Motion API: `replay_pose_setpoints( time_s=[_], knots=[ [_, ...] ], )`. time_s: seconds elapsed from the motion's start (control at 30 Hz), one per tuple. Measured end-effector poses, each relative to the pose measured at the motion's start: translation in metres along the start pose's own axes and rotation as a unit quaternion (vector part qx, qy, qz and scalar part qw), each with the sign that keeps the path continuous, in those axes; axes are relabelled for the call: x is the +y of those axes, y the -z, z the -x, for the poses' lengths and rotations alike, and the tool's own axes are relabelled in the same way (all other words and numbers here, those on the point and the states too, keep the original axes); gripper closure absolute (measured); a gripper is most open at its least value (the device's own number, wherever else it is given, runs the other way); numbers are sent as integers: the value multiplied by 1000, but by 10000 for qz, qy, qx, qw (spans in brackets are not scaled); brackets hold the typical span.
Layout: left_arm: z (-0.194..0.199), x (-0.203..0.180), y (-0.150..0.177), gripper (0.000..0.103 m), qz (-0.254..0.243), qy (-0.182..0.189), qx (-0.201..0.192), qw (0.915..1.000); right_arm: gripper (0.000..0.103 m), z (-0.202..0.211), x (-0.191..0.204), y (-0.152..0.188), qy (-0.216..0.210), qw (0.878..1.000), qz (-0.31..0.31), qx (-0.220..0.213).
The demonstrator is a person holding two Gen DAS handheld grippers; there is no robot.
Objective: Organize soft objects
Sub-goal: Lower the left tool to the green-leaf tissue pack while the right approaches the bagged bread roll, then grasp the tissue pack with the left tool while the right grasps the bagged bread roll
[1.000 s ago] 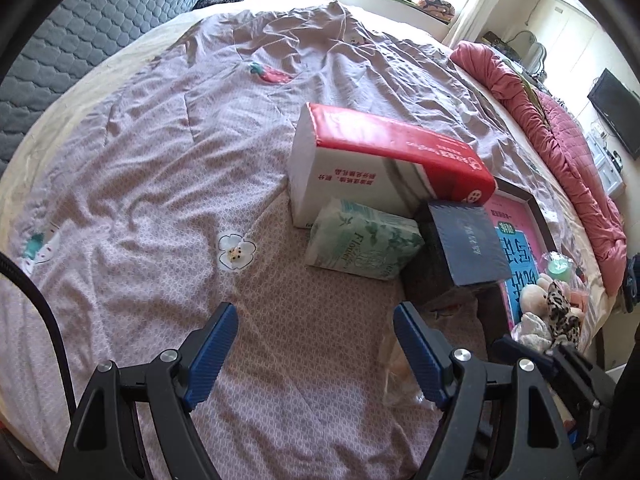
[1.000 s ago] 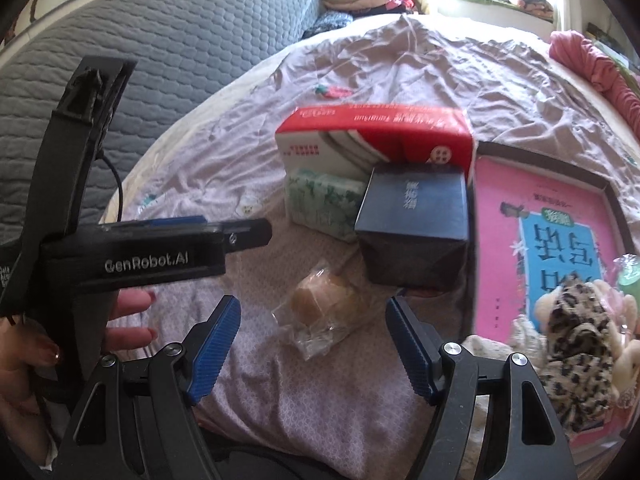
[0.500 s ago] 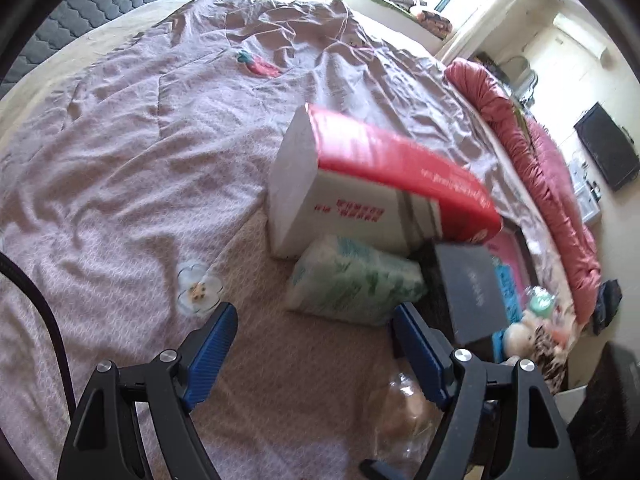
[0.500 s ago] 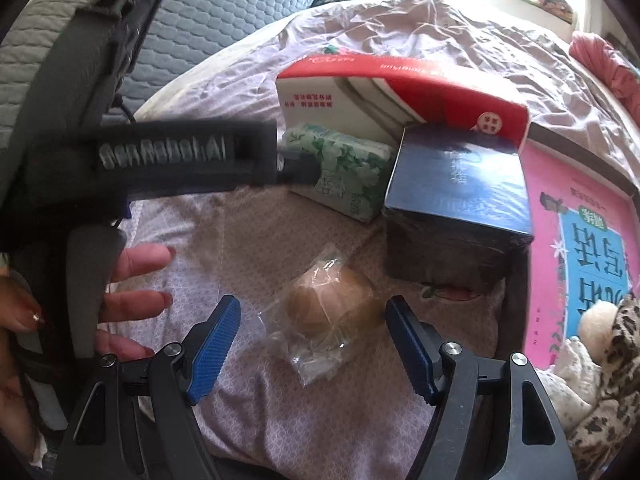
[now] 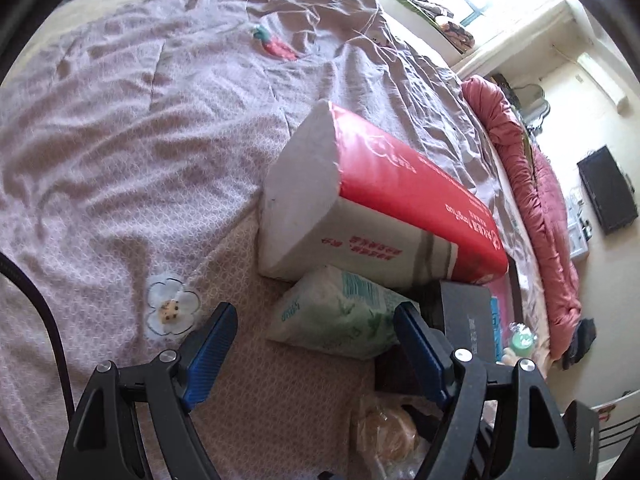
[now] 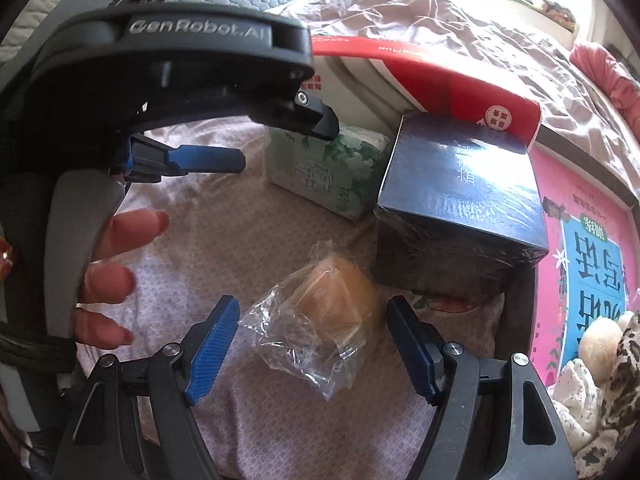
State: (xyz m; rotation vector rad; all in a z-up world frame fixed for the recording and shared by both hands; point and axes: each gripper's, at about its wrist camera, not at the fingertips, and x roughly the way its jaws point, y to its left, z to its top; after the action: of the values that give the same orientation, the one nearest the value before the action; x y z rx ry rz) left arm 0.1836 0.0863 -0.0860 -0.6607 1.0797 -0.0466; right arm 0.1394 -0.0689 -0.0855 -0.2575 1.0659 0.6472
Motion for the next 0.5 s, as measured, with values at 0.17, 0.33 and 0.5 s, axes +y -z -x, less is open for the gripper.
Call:
replay_pose_setpoints(
  time_s=[0.17,0.33,0.5],
  knots=[
    [-8,9,-2,25,366,325,68,9988,27,1,-5,1,-113,9999,-108,-50],
    [-16,11,-5,44,499,545,170,9971,40,2,-15,1,-265,9991,-310,-106],
    [-12,2,1,63,187,411,133,9989,43,7,-21,3,-385,9981,-445,-203]
  ],
)
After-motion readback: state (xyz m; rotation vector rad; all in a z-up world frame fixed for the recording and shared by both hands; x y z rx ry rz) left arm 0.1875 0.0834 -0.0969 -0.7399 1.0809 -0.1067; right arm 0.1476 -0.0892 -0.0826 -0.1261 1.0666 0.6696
